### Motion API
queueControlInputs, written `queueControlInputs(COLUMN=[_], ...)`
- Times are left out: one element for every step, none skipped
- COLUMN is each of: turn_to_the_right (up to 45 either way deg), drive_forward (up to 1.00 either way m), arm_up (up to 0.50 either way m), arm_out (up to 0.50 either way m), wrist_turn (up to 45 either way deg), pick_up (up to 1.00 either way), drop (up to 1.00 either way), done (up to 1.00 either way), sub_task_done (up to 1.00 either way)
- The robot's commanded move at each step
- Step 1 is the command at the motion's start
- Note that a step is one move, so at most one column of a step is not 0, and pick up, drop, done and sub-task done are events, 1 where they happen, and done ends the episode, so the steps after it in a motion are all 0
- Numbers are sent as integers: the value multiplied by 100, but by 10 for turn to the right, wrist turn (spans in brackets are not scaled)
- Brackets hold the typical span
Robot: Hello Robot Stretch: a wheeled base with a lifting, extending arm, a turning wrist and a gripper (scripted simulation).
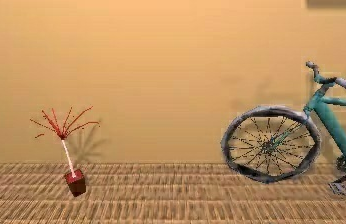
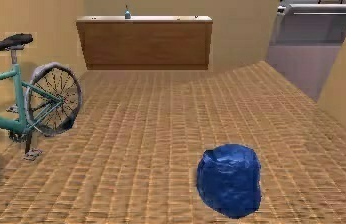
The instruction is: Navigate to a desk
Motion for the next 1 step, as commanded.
queueControlInputs(turn_to_the_right=[450], drive_forward=[0], arm_up=[0], arm_out=[0], wrist_turn=[0], pick_up=[0], drop=[0], done=[0], sub_task_done=[0])
